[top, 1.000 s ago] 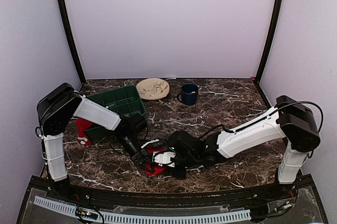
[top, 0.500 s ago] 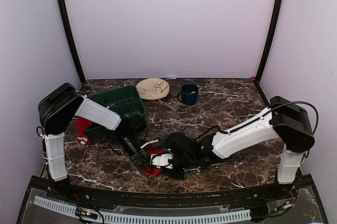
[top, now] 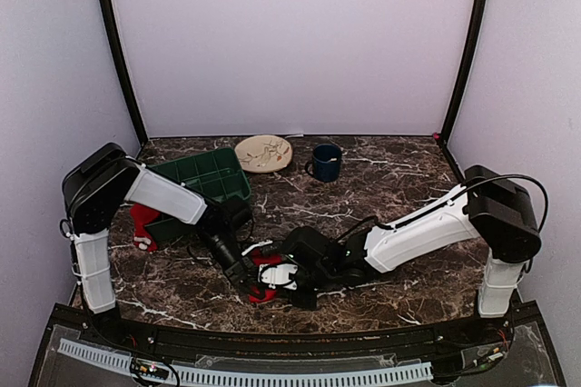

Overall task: Roll the socks
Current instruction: Roll the sock at the center of the board.

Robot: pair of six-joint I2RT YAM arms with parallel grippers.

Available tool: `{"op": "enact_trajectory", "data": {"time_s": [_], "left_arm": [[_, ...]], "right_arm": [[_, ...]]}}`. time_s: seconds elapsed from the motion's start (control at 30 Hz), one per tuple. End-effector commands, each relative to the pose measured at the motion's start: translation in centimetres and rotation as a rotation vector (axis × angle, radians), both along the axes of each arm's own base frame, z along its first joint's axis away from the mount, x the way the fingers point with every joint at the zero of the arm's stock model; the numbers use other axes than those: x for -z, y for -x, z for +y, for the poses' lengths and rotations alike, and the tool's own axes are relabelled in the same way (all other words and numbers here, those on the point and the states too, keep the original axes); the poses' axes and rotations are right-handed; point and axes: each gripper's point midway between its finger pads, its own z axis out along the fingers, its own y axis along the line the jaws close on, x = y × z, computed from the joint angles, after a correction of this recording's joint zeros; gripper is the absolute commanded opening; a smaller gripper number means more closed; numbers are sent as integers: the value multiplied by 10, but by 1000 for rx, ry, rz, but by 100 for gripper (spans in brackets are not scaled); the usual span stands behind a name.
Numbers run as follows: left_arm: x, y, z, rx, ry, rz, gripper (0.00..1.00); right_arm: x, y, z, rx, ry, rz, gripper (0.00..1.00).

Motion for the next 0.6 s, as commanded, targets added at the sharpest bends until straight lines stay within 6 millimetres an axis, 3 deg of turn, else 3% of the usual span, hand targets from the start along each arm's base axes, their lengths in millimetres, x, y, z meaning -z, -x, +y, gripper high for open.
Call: {"op": "enact_trajectory", "data": {"time_s": [0.0, 0.57], "left_arm": [[-1, -21, 8, -62, -40, -121, 18], [-7, -33, 22, -133, -67, -173, 21]], "right_arm": [[14, 4, -11, 13, 41, 44, 4], [13, 1, -23, 65, 33, 105, 3]]}}
